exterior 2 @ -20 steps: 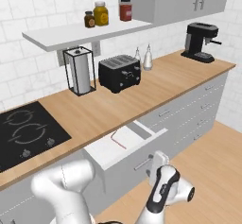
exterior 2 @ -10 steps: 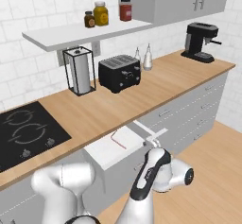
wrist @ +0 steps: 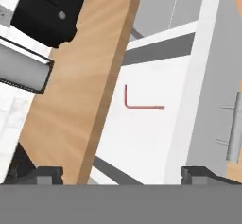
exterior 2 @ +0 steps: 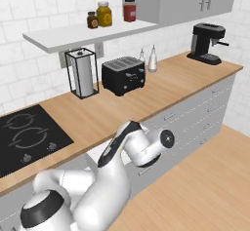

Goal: Take a straw from the drawer in front and place it inside the glass cup on the dining counter.

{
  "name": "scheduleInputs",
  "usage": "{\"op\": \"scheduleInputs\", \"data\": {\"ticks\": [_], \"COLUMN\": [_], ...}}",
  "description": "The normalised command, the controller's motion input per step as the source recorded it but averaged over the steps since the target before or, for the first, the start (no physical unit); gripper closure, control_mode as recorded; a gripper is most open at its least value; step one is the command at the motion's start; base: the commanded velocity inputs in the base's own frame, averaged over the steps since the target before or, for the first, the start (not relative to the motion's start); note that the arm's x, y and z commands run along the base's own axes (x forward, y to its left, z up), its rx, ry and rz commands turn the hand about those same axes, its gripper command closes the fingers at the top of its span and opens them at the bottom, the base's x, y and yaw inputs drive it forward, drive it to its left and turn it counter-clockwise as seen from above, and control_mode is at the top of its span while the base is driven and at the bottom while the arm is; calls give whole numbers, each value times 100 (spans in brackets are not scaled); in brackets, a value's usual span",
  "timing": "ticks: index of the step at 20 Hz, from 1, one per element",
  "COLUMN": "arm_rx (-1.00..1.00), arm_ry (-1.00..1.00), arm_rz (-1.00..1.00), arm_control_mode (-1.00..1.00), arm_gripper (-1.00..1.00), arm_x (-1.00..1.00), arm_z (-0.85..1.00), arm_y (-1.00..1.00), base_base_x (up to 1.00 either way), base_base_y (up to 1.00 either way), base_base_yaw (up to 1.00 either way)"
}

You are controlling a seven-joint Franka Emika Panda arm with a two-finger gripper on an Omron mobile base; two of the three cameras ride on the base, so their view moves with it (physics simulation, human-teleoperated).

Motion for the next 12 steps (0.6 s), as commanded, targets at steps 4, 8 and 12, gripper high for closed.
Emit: {"op": "scheduleInputs", "data": {"ticks": [4,8,12], "arm_rx": [-41,-28,-16], "arm_ry": [34,22,13], "arm_rz": [12,22,26], "arm_control_mode": [-100,-100,-100], "arm_gripper": [-100,-100,-100], "arm_x": [27,20,4], "arm_z": [1,-18,-34], "arm_y": [52,19,2], "base_base_x": [0,0,0], "base_base_y": [0,0,0], "base_base_yaw": [0,0,0]}}
